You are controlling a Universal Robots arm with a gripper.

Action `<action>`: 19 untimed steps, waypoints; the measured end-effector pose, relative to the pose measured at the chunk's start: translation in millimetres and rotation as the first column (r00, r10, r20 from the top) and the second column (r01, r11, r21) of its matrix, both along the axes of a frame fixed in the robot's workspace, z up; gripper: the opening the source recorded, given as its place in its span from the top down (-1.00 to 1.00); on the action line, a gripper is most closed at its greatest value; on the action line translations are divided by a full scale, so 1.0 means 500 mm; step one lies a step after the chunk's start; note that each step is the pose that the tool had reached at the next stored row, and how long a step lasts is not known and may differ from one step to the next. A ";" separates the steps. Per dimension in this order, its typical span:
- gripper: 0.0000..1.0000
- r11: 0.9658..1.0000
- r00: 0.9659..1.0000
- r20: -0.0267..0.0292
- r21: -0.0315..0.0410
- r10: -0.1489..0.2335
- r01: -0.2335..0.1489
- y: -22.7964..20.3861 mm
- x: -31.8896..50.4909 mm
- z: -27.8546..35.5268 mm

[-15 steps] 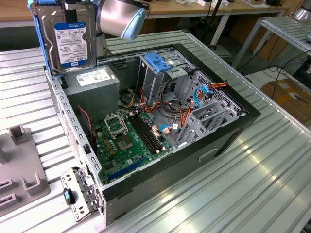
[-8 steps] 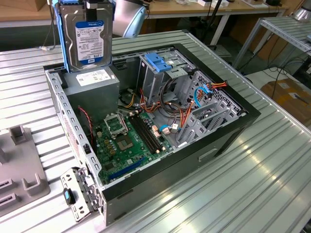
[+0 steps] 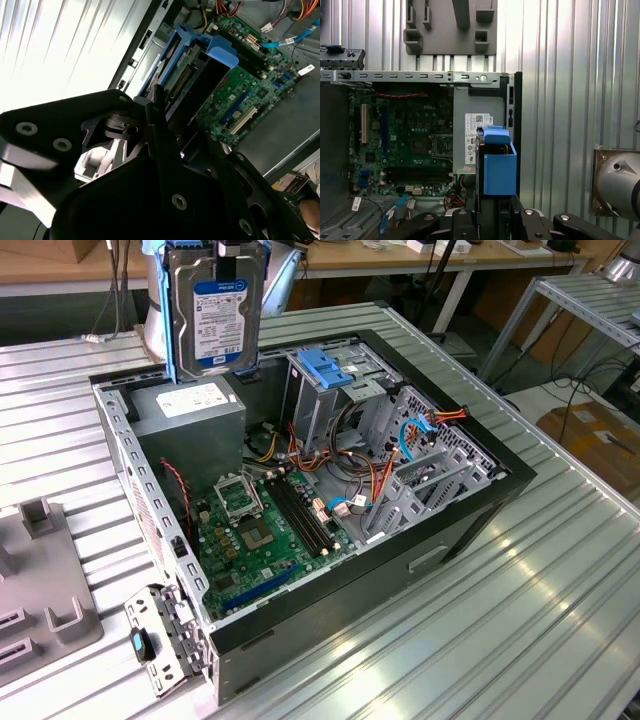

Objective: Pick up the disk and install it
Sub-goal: 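Pick up the disk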

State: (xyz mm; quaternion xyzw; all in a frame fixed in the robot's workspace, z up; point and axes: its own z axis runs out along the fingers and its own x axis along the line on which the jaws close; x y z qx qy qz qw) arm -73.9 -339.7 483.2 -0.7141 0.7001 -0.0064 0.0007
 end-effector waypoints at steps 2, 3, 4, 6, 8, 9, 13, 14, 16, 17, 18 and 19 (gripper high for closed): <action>0.30 1.000 1.000 0.000 0.000 0.000 0.000 0.0000 0.009 0.000; 0.30 1.000 1.000 0.000 0.000 0.000 0.000 0.0000 0.015 0.000; 0.30 1.000 1.000 0.000 0.000 0.000 0.000 0.0000 0.025 0.000; 0.30 1.000 1.000 0.000 0.000 0.000 0.000 0.0000 0.043 0.000; 0.30 1.000 1.000 0.000 0.000 0.000 0.000 0.0000 0.055 0.000; 0.30 1.000 1.000 0.000 0.000 0.000 0.000 0.0000 0.059 0.000; 0.30 1.000 1.000 0.000 0.000 0.000 0.000 0.0000 0.086 0.000; 0.30 1.000 1.000 0.000 0.000 0.000 0.000 0.0000 0.092 0.000; 0.30 1.000 1.000 0.000 0.000 0.000 0.000 0.0000 0.097 0.000; 0.30 1.000 1.000 0.000 0.000 0.000 0.000 0.0000 0.097 0.000; 0.30 1.000 1.000 0.000 0.000 0.000 0.000 0.0000 0.098 0.000; 0.30 1.000 1.000 0.000 0.000 0.000 0.000 0.0000 0.098 0.000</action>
